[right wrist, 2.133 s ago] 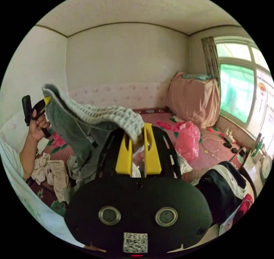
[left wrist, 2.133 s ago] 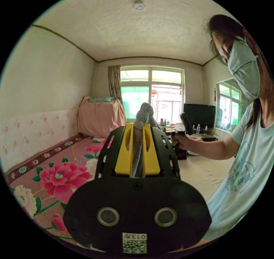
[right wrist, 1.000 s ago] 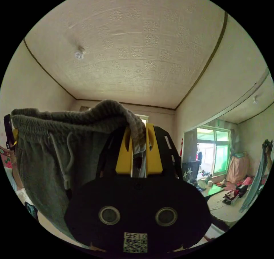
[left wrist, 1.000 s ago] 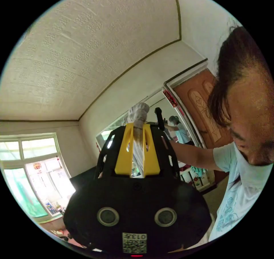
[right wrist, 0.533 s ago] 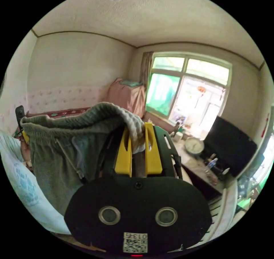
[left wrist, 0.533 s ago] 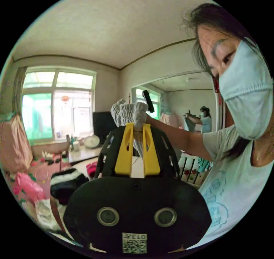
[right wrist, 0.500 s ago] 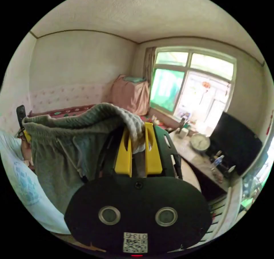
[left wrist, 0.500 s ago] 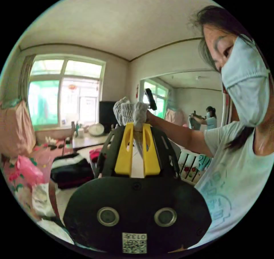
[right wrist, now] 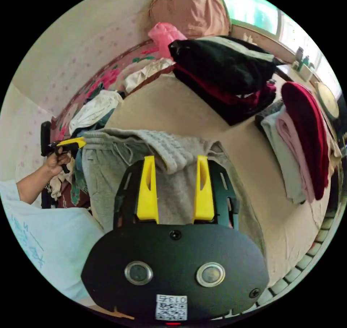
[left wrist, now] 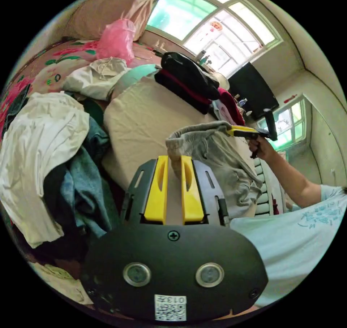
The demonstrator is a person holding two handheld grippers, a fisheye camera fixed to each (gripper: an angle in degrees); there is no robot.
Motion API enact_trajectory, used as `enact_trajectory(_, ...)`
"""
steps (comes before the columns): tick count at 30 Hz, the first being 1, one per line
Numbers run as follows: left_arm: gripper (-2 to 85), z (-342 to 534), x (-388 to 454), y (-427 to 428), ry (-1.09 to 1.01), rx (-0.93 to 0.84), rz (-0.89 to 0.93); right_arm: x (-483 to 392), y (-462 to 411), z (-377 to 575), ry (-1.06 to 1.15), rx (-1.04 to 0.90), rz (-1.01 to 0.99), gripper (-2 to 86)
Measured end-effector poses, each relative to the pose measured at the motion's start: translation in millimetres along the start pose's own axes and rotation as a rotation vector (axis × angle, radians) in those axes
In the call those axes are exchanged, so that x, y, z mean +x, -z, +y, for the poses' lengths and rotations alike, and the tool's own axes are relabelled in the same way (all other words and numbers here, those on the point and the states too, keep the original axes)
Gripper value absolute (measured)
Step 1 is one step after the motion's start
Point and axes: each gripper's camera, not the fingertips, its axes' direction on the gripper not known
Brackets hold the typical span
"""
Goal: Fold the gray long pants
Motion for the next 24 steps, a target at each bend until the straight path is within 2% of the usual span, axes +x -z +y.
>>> enact_trajectory(2, 6.0, -15, -19, 11, 0.024, 0.084, -0.115, 27, 36, 46, -0.094, 0.13, -0.023, 13.0)
enact_trajectory(5, 8.0, -59, -11, 11, -0.137, 0.178, -0.233, 76, 88, 154, -0.311, 0.325, -0.004, 10.0)
enact_trajectory(7, 9.7, -91, 11, -24, -0.302, 0.108, -0.23, 113, 106, 257, -0.556, 0.392, 0.144, 10.0)
enact_trajectory(9, 13.2, -124, 43, -95, -0.496, -0.016, -0.203, 144, 103, 329, -0.769, 0.364, 0.203, 12.8)
enact_trajectory(11, 15.1, -143, 58, -148, -0.573, -0.058, -0.198, 170, 99, 397, -0.966, 0.359, 0.195, 13.6)
enact_trajectory(14, 17.1, -176, 69, -225, -0.6, -0.166, -0.164, 188, 96, 486, -1.186, 0.377, 0.257, 13.9)
enact_trajectory(18, 16.2, -209, 55, -294, -0.614, -0.288, -0.334, 211, 98, 563, -1.351, 0.355, 0.326, 14.4)
enact_trajectory(20, 13.5, -222, 33, -309, -0.537, -0.329, -0.402, 222, 103, 588, -1.407, 0.352, 0.351, 14.9)
enact_trajectory(24, 6.3, -236, -2, -317, -0.464, -0.361, -0.379, 248, 114, 629, -1.485, 0.324, 0.42, 16.9)
